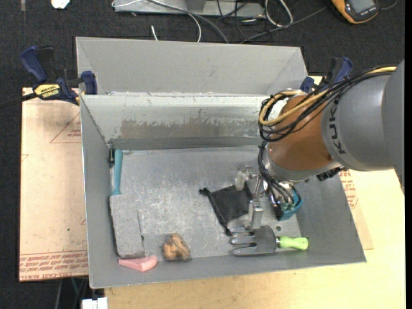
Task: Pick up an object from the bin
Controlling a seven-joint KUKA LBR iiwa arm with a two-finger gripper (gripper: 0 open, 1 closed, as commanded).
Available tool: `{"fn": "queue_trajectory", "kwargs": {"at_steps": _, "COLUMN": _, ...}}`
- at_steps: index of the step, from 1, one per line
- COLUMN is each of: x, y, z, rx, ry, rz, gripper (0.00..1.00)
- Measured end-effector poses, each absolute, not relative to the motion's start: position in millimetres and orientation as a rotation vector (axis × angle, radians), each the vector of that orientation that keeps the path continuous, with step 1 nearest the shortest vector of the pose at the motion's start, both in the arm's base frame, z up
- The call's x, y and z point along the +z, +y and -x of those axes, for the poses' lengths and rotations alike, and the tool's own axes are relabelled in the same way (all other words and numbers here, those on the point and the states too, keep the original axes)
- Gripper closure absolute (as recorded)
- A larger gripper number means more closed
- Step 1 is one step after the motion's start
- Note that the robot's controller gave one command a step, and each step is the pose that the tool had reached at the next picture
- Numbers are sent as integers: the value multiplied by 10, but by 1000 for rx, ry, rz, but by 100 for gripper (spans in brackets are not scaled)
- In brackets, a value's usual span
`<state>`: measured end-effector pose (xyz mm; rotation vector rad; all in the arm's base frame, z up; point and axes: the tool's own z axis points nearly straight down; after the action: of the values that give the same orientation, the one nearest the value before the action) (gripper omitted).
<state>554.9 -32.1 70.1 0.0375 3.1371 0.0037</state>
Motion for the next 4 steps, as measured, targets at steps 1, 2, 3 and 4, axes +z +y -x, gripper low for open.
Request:
{"fn": "queue_trajectory", "kwargs": {"at_steps": 1, "x": 678, "y": -377, "z": -5569, "rx": 5, "ry": 3114, "rz": -338, "gripper": 0}}
{"fn": "queue_trajectory", "kwargs": {"at_steps": 2, "x": 690, "y": -232, "z": -5567, "rx": 5, "ry": 3116, "rz": -345, "gripper": 0}}
{"fn": "queue_trajectory", "kwargs": {"at_steps": 3, "x": 708, "y": -425, "z": -5641, "rx": 4, "ry": 3096, "rz": -460, "gripper": 100}}
{"fn": "queue_trajectory", "kwargs": {"at_steps": 4, "x": 709, "y": -425, "z": -5642, "rx": 4, "ry": 3096, "rz": -460, "gripper": 100}}
